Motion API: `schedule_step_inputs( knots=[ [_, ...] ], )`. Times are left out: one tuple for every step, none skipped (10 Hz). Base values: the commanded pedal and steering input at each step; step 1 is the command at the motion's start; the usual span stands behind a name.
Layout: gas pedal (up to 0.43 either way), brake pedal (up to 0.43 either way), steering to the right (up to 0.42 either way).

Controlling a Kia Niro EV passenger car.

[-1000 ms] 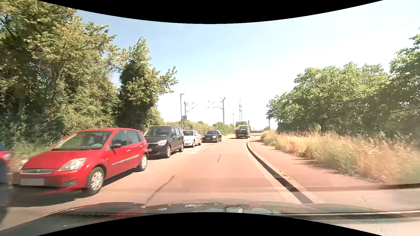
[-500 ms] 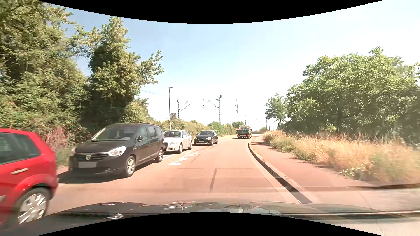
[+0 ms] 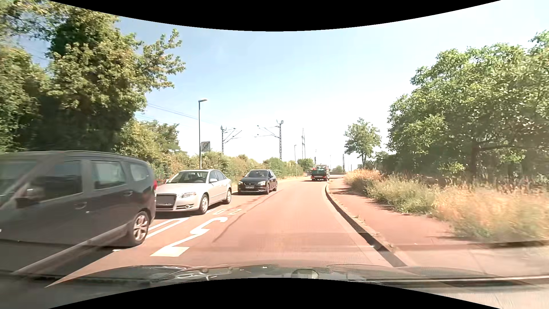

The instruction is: Follow the waypoints while adhering to traffic rules and regulations

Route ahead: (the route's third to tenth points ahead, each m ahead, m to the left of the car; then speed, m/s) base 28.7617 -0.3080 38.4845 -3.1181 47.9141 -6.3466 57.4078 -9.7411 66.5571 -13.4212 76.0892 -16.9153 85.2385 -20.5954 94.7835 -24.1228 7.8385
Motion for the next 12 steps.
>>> schedule_step_inputs(
  knots=[
    [0.138, 0.0, 0.034],
    [0.138, 0.0, 0.034],
    [0.138, 0.0, 0.034],
    [0.138, 0.0, 0.035],
    [0.15, 0.0, 0.034],
    [0.15, 0.0, 0.034],
    [0.15, 0.0, 0.034],
    [0.15, 0.0, 0.034],
    [0.15, 0.0, 0.034],
    [0.15, 0.0, 0.034],
    [0.15, 0.0, 0.034],
    [0.15, 0.0, 0.034]
  ],
)
